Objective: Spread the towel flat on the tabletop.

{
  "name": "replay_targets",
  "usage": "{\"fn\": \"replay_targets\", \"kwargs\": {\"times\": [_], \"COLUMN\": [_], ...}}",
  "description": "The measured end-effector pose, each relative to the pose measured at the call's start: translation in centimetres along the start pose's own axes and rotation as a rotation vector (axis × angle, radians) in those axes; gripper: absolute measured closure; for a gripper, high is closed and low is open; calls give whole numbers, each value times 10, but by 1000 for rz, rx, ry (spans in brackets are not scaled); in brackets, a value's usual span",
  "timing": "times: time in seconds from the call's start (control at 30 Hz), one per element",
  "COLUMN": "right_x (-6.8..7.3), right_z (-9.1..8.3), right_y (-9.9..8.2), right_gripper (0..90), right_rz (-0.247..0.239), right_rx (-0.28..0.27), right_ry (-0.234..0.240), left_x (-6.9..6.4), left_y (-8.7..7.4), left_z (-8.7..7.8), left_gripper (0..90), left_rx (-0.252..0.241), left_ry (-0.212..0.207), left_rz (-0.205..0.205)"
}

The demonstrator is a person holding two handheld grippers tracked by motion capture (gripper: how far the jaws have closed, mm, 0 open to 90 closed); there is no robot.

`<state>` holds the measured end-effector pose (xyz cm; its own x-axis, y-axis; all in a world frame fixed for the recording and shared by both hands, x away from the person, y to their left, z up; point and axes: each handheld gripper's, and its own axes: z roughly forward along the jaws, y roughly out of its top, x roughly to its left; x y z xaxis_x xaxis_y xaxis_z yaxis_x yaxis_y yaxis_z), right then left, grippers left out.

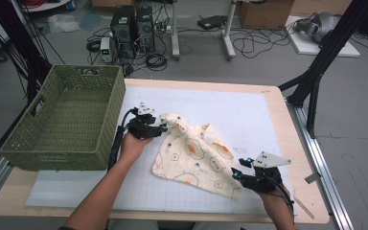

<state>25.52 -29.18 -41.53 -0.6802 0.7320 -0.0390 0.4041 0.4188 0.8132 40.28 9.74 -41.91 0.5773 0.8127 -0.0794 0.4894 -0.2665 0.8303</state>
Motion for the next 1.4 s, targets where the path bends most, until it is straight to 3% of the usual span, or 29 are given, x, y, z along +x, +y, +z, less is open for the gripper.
{"fn": "replay_targets", "kwargs": {"times": [0.07, 0.2, 0.27, 0.33, 0.37, 0.43, 0.47, 0.53, 0.57, 0.63, 0.8, 1.0, 1.13, 1.27, 1.4], "right_x": [-3, -8, -10, -10, -10, -11, -11, -12, -12, -13, -15, -18, -18, -18, -15], "right_z": [4, 16, 23, 30, 33, 37, 38, 40, 40, 41, 40, 47, 55, 63, 79], "right_y": [5, 16, 20, 24, 25, 27, 28, 29, 29, 28, 28, 29, 33, 38, 50], "right_gripper": [502, 471, 458, 449, 445, 441, 439, 439, 439, 439, 445, 452, 452, 450, 435], "right_rz": [9, 7, 5, -3, -4, -6, -8, 1, 1, 2, 15, 17, 14, 21, -6], "right_rx": [-17, -28, -27, -14, -14, -11, -10, -9, -9, -7, -9, -10, -5, -1, 7], "right_ry": [-22, -45, -51, -52, -54, -55, -58, -63, -63, -69, -76, -81, -92, -93, -93], "left_x": [-4, -14, -18, -24, -26, -33, -34, -37, -37, -38, -35, -29, -26, -26, -26], "left_y": [-7, -22, -26, -26, -26, -27, -27, -30, -30, -35, -40, -59, -74, -80, -84], "left_z": [-1, 4, 8, 9, 9, 8, 8, 6, 6, 2, -11, -42, -58, -67, -73], "left_gripper": [474, 491, 494, 479, 518, 567, 613, 758, 841, 857, 860, 862, 862, 861, 860], "left_rx": [34, 89, 139, 141, 143, 151, 150, 128, 128, 107, 127, 120, 103, 98, 87], "left_ry": [-38, -69, -95, -107, -128, -104, -109, -122, -122, -113, -106, -87, -97, -104, -111], "left_rz": [18, 62, 72, 96, 102, 160, 156, 180, 180, 174, 183, 163, 131, 129, 125]}}
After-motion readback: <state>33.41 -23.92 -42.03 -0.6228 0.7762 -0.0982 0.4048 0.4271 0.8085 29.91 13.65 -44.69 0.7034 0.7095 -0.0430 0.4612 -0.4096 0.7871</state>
